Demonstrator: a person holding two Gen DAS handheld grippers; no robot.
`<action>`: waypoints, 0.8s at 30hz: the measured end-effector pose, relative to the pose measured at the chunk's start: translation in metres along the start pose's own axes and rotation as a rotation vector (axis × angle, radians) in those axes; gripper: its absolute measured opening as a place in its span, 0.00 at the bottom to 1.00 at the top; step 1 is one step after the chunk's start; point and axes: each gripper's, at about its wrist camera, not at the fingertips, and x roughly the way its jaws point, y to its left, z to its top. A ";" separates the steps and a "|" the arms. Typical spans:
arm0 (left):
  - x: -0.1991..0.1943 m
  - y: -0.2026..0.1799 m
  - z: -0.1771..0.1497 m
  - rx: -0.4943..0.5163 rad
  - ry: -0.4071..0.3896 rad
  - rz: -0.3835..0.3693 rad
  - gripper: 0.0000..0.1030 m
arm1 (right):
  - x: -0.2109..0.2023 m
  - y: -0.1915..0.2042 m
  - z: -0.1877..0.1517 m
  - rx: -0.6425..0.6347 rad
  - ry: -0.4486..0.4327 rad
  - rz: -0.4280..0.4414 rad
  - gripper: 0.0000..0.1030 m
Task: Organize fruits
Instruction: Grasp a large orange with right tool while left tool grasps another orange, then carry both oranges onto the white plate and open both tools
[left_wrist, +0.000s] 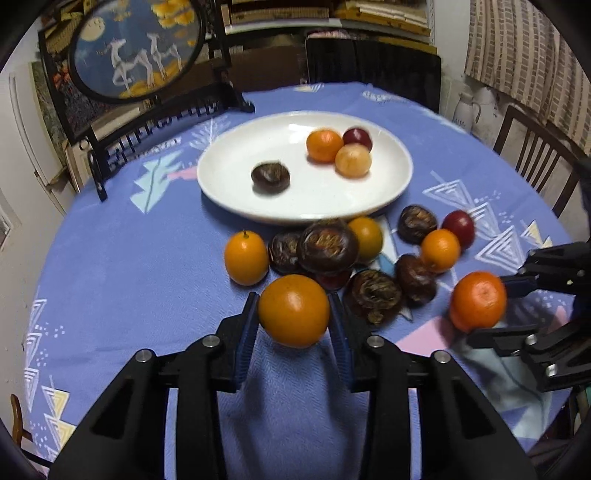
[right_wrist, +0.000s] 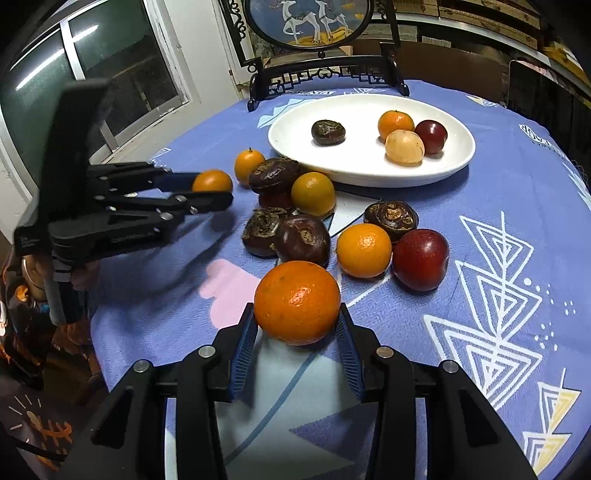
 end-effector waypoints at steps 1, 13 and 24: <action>-0.006 -0.002 0.001 0.004 -0.013 0.009 0.35 | -0.001 0.001 -0.001 -0.002 -0.001 0.000 0.42; -0.022 -0.021 0.014 0.010 -0.059 0.070 0.35 | -0.010 0.018 -0.002 -0.021 -0.037 0.030 0.42; -0.018 -0.021 0.023 -0.002 -0.056 0.069 0.35 | -0.003 0.012 0.000 -0.010 -0.030 0.048 0.42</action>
